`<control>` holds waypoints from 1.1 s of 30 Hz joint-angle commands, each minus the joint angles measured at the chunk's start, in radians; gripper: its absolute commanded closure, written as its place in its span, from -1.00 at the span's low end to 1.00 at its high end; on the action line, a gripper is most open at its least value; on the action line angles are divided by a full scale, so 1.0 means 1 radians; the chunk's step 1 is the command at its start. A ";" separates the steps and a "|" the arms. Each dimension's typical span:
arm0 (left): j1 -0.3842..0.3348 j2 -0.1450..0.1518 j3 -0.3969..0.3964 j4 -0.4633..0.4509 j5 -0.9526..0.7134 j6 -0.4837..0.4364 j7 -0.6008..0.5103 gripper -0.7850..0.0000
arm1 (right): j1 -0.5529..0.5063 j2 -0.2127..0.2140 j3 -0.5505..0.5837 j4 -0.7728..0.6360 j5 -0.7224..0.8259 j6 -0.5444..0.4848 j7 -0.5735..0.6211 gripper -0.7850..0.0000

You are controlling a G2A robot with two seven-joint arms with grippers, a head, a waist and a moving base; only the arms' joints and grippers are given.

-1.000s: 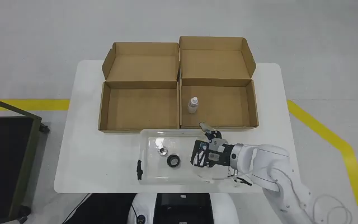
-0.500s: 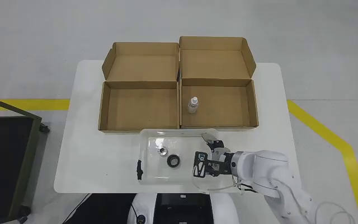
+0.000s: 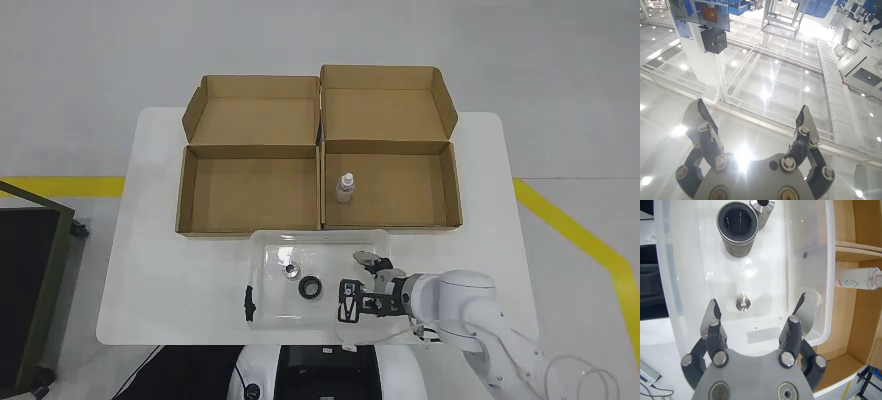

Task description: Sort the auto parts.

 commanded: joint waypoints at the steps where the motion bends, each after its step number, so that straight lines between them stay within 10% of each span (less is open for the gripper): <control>1: 0.000 0.000 0.000 0.000 0.000 0.000 0.000 -1.00 | 0.008 0.002 -0.016 0.010 -0.005 0.003 0.003 -0.66; 25: 0.000 0.000 0.000 0.000 0.000 0.000 0.000 -1.00 | 0.109 0.046 -0.160 0.080 0.031 0.072 0.071 0.16; 33: 0.000 0.000 0.000 0.000 0.000 0.000 0.000 -1.00 | 0.145 0.063 -0.197 0.081 0.065 0.096 0.095 0.89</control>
